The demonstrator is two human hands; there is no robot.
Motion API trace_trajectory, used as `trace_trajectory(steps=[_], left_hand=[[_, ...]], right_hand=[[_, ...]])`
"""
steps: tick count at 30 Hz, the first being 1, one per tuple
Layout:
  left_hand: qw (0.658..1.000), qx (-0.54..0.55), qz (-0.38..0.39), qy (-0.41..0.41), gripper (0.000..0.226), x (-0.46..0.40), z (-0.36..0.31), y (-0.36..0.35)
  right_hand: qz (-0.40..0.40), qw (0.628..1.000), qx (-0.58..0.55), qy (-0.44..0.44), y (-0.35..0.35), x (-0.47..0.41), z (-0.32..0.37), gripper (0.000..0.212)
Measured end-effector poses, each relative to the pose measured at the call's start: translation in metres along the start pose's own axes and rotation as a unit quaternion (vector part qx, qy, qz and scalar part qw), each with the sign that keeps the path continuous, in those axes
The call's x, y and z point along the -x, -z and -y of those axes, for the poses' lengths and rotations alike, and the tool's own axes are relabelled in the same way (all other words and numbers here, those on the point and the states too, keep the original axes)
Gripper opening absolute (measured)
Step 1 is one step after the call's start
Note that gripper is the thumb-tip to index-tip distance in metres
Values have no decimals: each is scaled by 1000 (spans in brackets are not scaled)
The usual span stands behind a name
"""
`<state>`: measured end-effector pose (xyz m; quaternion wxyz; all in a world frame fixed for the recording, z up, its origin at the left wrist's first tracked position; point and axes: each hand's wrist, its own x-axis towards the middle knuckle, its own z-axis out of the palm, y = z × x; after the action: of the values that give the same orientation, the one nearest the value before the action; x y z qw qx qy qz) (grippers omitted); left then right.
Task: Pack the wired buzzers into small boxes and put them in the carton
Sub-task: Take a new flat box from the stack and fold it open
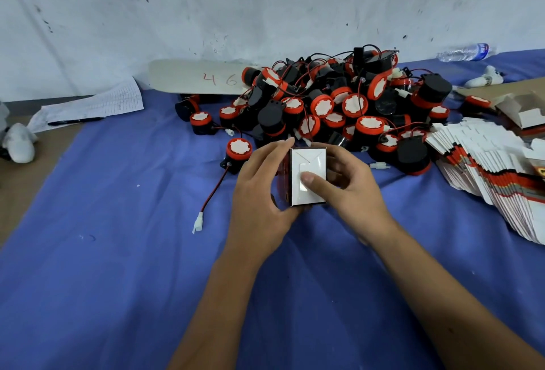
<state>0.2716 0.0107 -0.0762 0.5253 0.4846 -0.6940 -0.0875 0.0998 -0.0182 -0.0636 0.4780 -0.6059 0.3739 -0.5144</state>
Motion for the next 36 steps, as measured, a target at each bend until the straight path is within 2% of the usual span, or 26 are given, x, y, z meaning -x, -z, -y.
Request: trace_trajectory(steps=[7,19,25,31,33,35,36], left_hand=[[1000,-8,5,-20,83,2,-3,-3],[999,-9,-2,-32,85,2,-5,-6],[999,24,-30,7,85,0,-1,-1],[999,19,-3,32,92,1,5,0],[992,88,31,82,94,3,6,3],[973,185,59,128,82,4,5,6],[964,219,56,142,70,3,5,6]], right_hand=[[-6,1000,22,21,-1,-1,-2,32],[-51,995,68,44,-2,0,-5,33],[29,998,-51,-1,1,0,3,25],[22,997,-75,-4,1,0,2,31],[-21,999,-25,25,3,-1,0,41],[-56,989,110,81,7,-2,-3,47],[-55,971,200,116,8,-1,-4,49]])
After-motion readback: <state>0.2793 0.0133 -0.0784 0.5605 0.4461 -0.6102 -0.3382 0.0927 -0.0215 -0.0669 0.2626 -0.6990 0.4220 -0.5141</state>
